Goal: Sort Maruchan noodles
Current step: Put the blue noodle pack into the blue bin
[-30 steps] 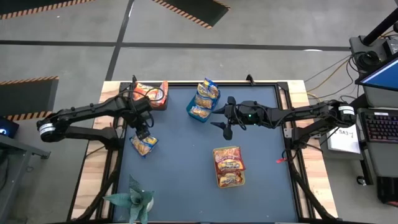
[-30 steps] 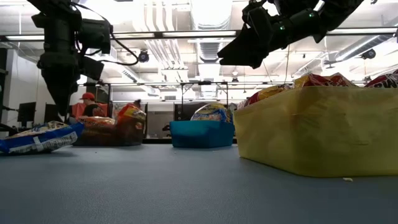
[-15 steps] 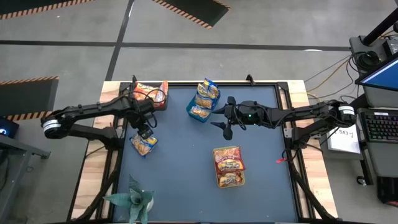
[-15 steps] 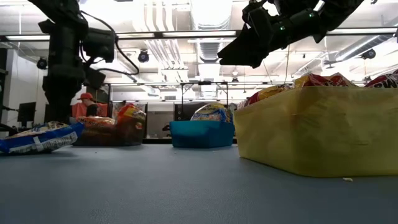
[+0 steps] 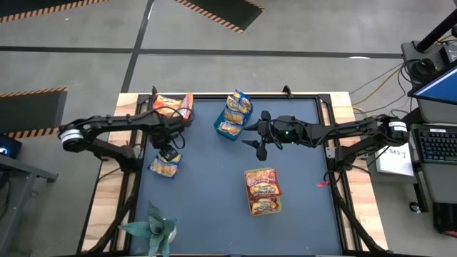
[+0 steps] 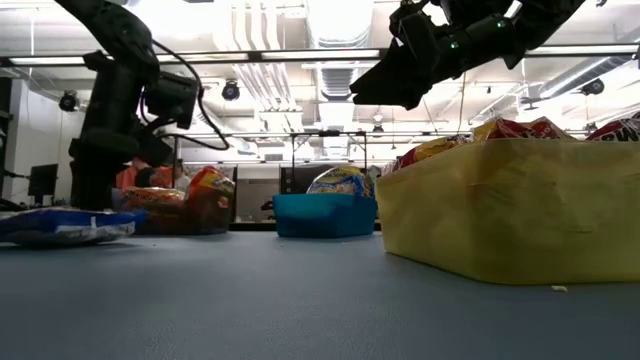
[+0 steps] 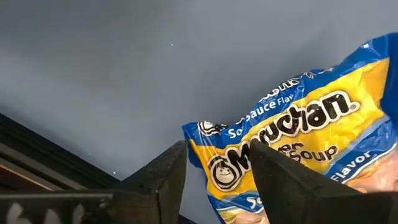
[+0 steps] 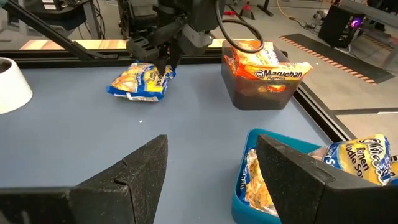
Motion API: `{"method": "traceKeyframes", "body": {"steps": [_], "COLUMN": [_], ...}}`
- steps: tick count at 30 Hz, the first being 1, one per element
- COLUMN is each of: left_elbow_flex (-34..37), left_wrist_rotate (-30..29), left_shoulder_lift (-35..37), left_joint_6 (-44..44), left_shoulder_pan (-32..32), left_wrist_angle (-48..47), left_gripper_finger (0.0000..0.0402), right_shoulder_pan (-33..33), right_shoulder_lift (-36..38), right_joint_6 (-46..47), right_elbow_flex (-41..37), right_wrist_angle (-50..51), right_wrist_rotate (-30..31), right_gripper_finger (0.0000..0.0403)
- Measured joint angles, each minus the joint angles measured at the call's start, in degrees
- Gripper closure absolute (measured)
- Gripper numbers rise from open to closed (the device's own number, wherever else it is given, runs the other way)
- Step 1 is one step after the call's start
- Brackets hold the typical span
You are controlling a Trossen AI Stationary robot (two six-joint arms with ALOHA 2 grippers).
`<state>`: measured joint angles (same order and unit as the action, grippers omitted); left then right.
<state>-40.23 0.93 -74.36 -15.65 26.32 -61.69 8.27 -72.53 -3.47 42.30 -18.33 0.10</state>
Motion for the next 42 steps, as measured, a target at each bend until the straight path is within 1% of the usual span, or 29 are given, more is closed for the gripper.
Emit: {"method": "traceKeyframes", "body": {"steps": [3,7,10,13,15,16,19,24,27,30,34,39,42], "left_elbow_flex": [0.0,0.3,0.3,0.3,0.2,0.0,-0.9,-3.6,-5.0,-4.8,-2.5,0.6,1.1], "left_wrist_rotate": [0.1,1.1,1.3,1.3,2.4,3.4,4.3,5.3,10.1,15.2,15.5,15.5,14.7], "left_shoulder_lift": [-0.9,-1.6,-1.6,-1.2,-0.6,-0.4,0.5,1.8,2.4,2.5,1.4,-0.4,-1.6], "left_joint_6": [-0.2,-1.6,-1.9,-1.8,-1.7,-1.5,-0.3,5.7,8.4,10.2,10.5,9.2,8.1], "left_shoulder_pan": [0.0,0.0,0.0,-0.1,-0.3,-0.4,-1.1,-3.6,-5.6,-7.9,-9.6,-9.9,-9.9], "left_wrist_angle": [0.0,-0.2,-0.2,0.6,2.0,2.9,3.8,3.7,2.4,0.8,-0.3,0.3,2.1], "left_gripper_finger": [0.0257,0.0289,0.0320,0.0359,0.0387,0.0394,0.0394,0.0400,0.0401,0.0401,0.0401,0.0401,0.0401], "right_shoulder_pan": [0.0,0.0,0.0,0.0,0.0,0.0,0.0,0.0,0.0,0.0,0.0,0.0,0.0], "right_shoulder_lift": [0.0,0.0,0.0,0.0,0.0,0.0,0.0,0.0,0.0,0.0,0.0,0.0,0.0], "right_joint_6": [0.0,0.4,0.5,0.5,0.5,0.5,0.5,0.5,0.9,0.9,1.1,1.1,1.2], "right_elbow_flex": [-0.1,-0.4,-0.4,-0.4,-0.4,-0.4,-0.4,-0.4,-0.4,-0.4,-0.4,-0.4,-0.4], "right_wrist_angle": [0.0,0.0,0.0,0.0,0.0,0.0,0.0,0.0,0.0,0.0,-0.1,-0.1,-0.1], "right_wrist_rotate": [0.0,0.0,0.0,0.0,0.0,0.0,0.0,0.0,0.0,0.0,0.0,0.0,0.0], "right_gripper_finger": [0.0168,0.0168,0.0168,0.0168,0.0168,0.0168,0.0168,0.0168,0.0168,0.0168,0.0168,0.0168,0.0168]}}
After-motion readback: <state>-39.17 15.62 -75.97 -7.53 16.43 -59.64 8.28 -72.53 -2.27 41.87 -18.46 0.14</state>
